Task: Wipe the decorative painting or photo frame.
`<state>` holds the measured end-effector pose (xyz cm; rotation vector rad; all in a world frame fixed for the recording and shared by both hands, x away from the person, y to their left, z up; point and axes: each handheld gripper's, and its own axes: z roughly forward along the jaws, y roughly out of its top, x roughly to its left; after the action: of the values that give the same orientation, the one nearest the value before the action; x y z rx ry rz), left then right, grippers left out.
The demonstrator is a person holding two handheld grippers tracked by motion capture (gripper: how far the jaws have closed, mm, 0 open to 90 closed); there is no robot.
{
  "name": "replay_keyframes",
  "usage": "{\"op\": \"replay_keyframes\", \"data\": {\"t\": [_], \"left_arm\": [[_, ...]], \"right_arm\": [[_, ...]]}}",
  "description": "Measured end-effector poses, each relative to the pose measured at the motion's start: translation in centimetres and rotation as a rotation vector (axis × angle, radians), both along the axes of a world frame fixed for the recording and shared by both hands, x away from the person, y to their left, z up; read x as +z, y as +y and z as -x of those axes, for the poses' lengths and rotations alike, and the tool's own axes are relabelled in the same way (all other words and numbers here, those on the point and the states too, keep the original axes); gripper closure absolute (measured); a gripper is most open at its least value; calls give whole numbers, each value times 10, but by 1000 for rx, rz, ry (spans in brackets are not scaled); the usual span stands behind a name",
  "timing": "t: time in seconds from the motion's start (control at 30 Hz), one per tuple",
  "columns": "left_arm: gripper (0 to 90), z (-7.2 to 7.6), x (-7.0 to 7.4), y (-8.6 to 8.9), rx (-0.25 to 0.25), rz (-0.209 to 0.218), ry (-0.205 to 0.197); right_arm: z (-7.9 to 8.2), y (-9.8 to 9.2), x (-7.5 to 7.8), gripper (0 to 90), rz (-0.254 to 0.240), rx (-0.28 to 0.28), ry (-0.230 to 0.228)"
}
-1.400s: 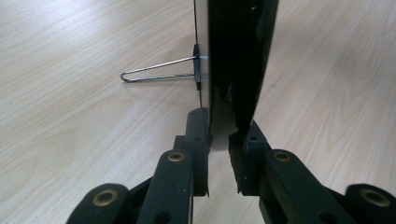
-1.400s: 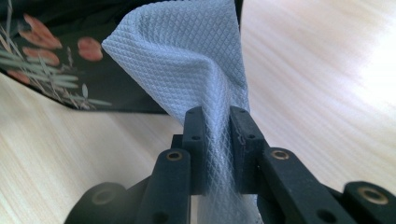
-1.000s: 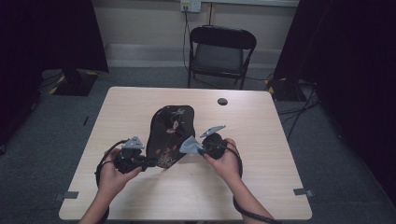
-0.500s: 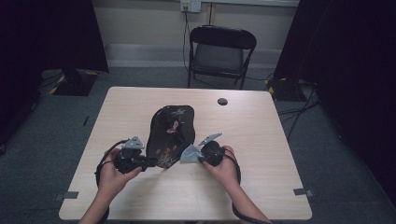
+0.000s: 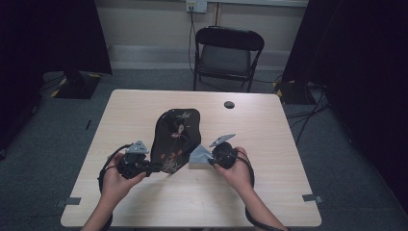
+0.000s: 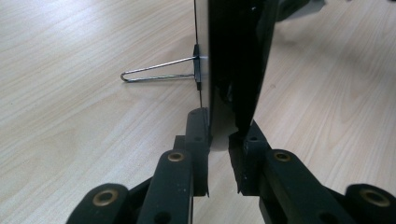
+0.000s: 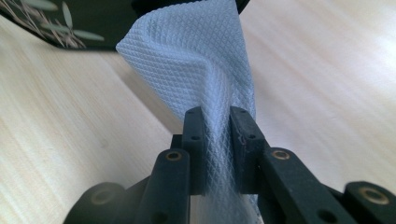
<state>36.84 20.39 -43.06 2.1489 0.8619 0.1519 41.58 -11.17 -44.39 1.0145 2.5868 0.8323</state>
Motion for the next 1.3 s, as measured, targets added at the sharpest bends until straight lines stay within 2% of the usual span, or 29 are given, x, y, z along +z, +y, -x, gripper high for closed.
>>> {"op": "replay_keyframes", "data": {"t": [0.33, 0.67, 0.97, 1.1, 1.3], "left_arm": [[786, 0, 0, 0, 1, 1, -1], [786, 1, 0, 0, 2, -1, -1], [786, 0, 0, 0, 1, 1, 0], [786, 0, 0, 0, 1, 1, 1], [786, 0, 0, 0, -1, 2, 1]], "right_arm": [[0, -11, 44, 785, 5, 12, -42], [-3, -13, 100, 786, 5, 16, -127], [-8, -1, 148, 783, -56, 3, -203], [-13, 6, 155, 783, -65, -3, -224], [-19, 19, 146, 778, -73, -16, -213]]}}
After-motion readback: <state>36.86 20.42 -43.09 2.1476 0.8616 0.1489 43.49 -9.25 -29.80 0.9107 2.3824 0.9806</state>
